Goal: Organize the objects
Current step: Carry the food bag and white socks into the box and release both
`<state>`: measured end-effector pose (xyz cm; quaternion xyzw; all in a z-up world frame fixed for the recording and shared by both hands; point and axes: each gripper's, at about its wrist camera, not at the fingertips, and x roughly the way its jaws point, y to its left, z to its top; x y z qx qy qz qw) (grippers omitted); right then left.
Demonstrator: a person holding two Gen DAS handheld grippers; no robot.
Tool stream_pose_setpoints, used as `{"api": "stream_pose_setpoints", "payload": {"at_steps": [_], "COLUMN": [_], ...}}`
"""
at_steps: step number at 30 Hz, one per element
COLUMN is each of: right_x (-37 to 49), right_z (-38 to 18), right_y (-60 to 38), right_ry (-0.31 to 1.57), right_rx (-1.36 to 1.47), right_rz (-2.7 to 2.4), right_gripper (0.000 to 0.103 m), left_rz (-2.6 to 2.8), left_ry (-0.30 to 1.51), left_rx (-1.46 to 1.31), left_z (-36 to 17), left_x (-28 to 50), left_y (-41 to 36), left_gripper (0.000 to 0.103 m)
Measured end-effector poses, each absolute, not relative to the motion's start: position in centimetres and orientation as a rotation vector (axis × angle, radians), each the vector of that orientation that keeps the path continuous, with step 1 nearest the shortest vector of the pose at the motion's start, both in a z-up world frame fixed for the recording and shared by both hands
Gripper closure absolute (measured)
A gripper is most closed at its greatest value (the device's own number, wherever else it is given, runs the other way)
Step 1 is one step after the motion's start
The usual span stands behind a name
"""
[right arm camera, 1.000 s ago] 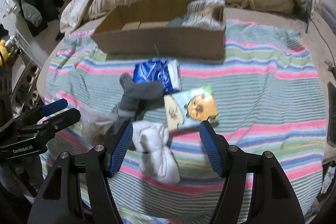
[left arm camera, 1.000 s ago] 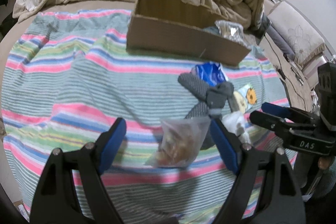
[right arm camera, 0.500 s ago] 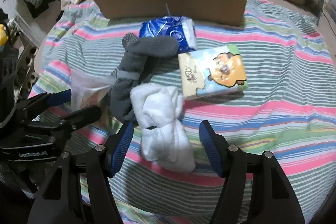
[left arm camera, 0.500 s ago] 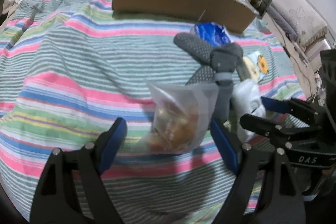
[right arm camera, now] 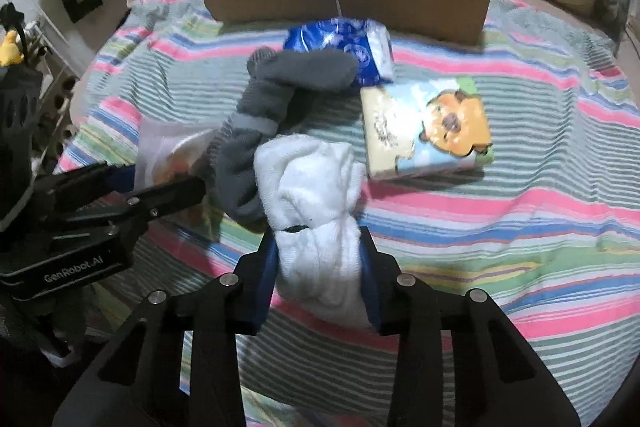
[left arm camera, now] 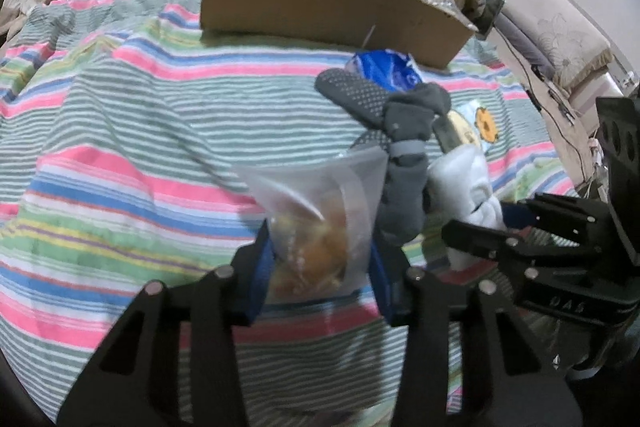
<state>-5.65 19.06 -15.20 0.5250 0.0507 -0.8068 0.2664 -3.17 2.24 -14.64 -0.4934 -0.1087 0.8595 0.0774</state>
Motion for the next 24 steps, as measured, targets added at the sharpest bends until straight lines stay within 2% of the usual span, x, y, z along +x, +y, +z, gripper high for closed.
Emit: {"api": "stream_pose_setpoints", "payload": {"at_steps": [24], "right_x": [-9.2], "right_z": [-6.7], "right_y": [18.1], "right_ry": [0.092], "right_rx": [1.164], "right_rz": [-2.245], "right_gripper": [0.064], "left_rz": [2.688], "left_ry": [-0.389], "left_rx": [-1.260], "left_z": [-7.2], "left_x": [-4.8], "left_y": [-1.0], "left_gripper": [0.059]}}
